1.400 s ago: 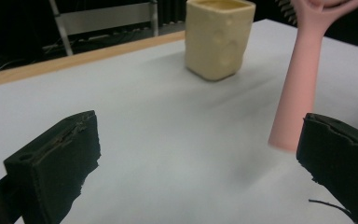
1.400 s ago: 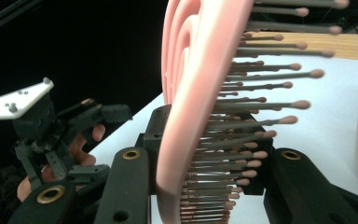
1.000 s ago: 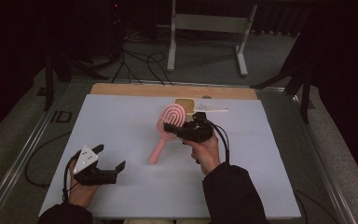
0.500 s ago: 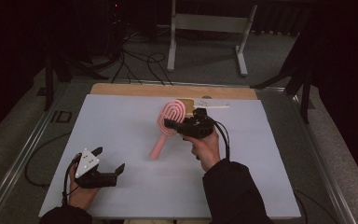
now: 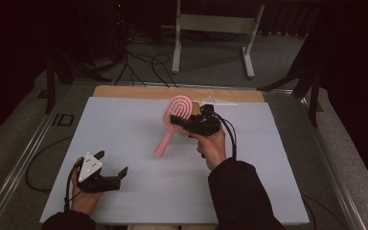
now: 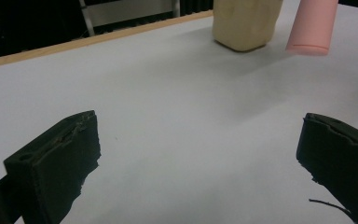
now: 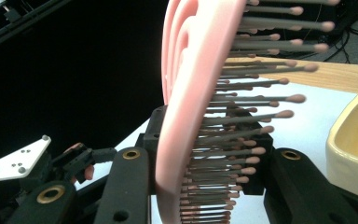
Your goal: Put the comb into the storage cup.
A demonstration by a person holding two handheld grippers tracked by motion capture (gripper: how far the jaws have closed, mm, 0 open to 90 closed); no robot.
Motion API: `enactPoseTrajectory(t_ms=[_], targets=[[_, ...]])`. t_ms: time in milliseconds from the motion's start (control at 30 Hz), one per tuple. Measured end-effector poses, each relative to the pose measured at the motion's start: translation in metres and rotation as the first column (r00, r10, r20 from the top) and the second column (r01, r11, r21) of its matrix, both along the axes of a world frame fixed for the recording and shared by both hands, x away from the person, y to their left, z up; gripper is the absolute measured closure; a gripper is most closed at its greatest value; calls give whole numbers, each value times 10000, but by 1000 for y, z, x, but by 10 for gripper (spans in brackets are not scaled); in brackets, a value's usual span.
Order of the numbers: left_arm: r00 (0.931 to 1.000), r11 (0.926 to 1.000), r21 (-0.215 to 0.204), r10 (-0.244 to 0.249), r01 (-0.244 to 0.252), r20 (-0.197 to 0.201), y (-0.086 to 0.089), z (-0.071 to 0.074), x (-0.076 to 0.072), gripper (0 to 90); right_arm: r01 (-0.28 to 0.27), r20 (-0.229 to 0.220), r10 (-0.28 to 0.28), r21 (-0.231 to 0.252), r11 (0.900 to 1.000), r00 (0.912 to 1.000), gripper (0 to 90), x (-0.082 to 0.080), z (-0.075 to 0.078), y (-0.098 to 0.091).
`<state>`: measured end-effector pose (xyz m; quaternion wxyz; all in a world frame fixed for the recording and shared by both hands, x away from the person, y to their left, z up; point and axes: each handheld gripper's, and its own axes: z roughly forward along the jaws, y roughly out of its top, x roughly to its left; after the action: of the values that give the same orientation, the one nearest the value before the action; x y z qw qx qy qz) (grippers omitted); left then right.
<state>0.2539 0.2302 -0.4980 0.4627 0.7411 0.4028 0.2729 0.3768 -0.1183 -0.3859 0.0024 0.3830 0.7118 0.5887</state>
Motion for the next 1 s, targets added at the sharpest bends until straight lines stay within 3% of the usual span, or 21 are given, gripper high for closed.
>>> enactPoseTrajectory(t_ms=[667,1000], targets=[[10000,10000,43,-67,67,-56,-3,-2,1,1,379,-139,-373,407,9985,9992,635,12,5,-6],[10000,10000,3,-8,8,-24,-2,-2,1,1,576,-43,-574,507,9971,9983,636,18,14,-7]])
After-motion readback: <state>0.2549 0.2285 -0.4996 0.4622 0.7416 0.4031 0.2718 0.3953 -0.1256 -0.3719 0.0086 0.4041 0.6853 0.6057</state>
